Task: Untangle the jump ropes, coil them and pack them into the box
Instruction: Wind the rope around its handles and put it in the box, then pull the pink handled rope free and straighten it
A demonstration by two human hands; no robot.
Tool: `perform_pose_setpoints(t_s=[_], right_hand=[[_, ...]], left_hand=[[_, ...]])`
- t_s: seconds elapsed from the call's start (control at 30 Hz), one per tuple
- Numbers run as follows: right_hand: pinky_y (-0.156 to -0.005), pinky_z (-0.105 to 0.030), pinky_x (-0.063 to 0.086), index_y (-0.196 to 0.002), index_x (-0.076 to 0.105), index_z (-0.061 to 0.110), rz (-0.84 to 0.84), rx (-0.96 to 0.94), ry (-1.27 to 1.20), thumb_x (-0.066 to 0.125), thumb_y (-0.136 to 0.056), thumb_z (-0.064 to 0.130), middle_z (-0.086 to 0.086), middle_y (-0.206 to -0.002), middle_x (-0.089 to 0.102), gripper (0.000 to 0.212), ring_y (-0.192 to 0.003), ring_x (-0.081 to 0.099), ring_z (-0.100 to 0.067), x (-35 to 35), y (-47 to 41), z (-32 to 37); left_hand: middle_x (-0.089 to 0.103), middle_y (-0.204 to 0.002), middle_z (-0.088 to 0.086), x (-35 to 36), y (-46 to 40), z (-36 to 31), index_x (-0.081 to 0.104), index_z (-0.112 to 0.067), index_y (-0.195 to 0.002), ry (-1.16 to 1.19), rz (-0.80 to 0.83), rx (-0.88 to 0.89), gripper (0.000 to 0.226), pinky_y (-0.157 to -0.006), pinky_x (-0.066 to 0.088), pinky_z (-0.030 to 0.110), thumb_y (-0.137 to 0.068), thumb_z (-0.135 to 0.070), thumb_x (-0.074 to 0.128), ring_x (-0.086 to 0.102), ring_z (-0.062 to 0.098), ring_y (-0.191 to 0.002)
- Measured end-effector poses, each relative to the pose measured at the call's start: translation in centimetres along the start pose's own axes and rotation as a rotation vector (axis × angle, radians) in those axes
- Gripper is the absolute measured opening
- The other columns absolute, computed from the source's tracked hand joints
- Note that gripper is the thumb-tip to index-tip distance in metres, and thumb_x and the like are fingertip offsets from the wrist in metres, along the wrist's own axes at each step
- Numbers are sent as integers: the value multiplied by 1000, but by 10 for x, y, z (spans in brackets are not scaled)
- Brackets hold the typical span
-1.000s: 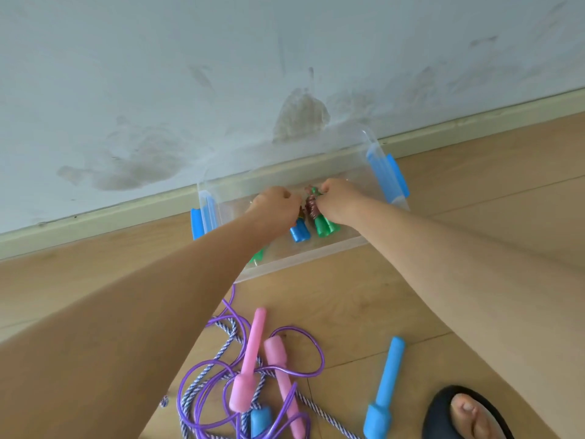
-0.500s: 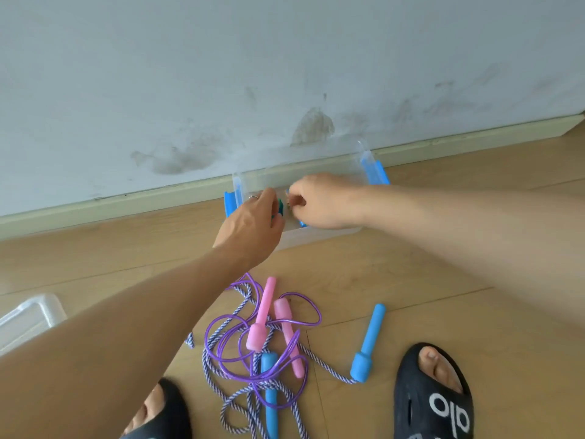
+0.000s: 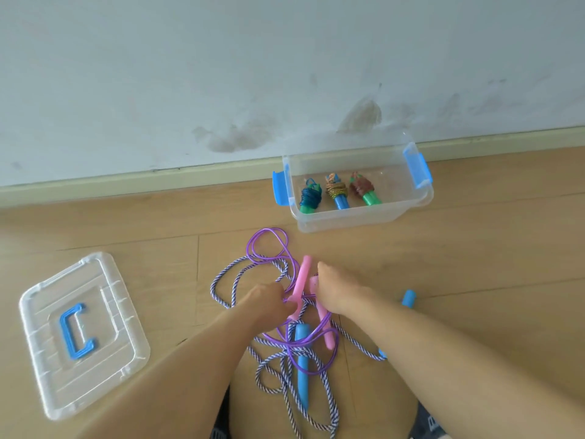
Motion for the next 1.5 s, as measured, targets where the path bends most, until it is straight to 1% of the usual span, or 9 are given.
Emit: perform_pose_setpoints(t_s=[0.23,0.43,0.63,0.77,0.93,1.03,1.23,1.37,1.5], right_hand=[[-83,-33,48,-93,47,19,36,185,-447,54,-95,25,-4,-103,65,10,-102,63,-25,35,-25,-16],[-83,-37,57,-74,56,20,42,189,-456,57,-84,22,-7,-93,72,10,-91,70,-27,36,-28,-16],[-69,-28,49,-85,56,28,-35,88,-567,64,-82,27,6,-87,67,9,-85,64,-18,0,-1,-7],[-52,-20,37,-83,56,26,-134,-2,-609,69,-80,16,9,-78,59,17,-68,55,-9,-43,37,1],[-66,-33,57,-110,62,9,-69,-37,-959,64,-87,11,-11,-84,64,23,-71,65,-25,-103,94,14],[-66,-34,57,-114,60,1,49,-120,-831,66,-88,8,-11,-82,61,28,-67,64,-23,-133,135,21],[-70,-33,54,-102,59,11,-229,-284,-797,65,-84,-1,-13,-98,63,23,-82,66,-26,-191,201,30],[-93,-45,57,-111,61,9,-295,-382,-878,68,-83,2,-17,-118,64,30,-106,68,-28,-202,227,39],[-69,-33,54,-100,60,15,-235,-452,-753,68,-77,0,-9,-95,66,28,-82,68,-22,-194,239,55]], left_hand=[[64,-99,6,24,-22,-4,52,-16,-107,116,-16,-50,29,-74,51,38,-87,-36,57,61,29,-84],[62,-95,4,17,-26,-3,59,-19,-107,169,16,-47,28,-63,48,30,-84,-36,57,59,22,-76],[73,-86,1,-32,0,-7,54,-31,-92,238,24,44,15,-64,54,32,-84,-41,62,60,21,-63],[70,-72,1,-79,43,-19,53,-16,-96,373,-69,109,16,-52,47,24,-89,-30,57,62,18,-55],[66,-71,4,-135,115,-45,57,-9,-99,354,-150,194,21,-58,50,24,-92,-29,52,60,17,-56],[68,-79,6,-161,153,-63,59,-8,-101,406,-163,262,24,-63,51,28,-89,-28,54,61,18,-59],[75,-91,12,-192,214,-83,52,-20,-110,353,-216,332,20,-60,48,27,-91,-27,58,54,17,-57],[72,-94,15,-198,239,-92,56,-22,-110,440,-191,379,17,-59,43,28,-93,-23,58,47,16,-56],[48,-91,13,-202,254,-100,59,-7,-101,607,-100,398,24,-59,34,30,-81,-20,57,39,17,-57]])
Point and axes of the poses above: each hand's wrist, its own y-axis away from the middle knuckle, its own x-axis out of the palm, z = x × y, the point moved 4 cm from there along -y, towards the middle knuckle
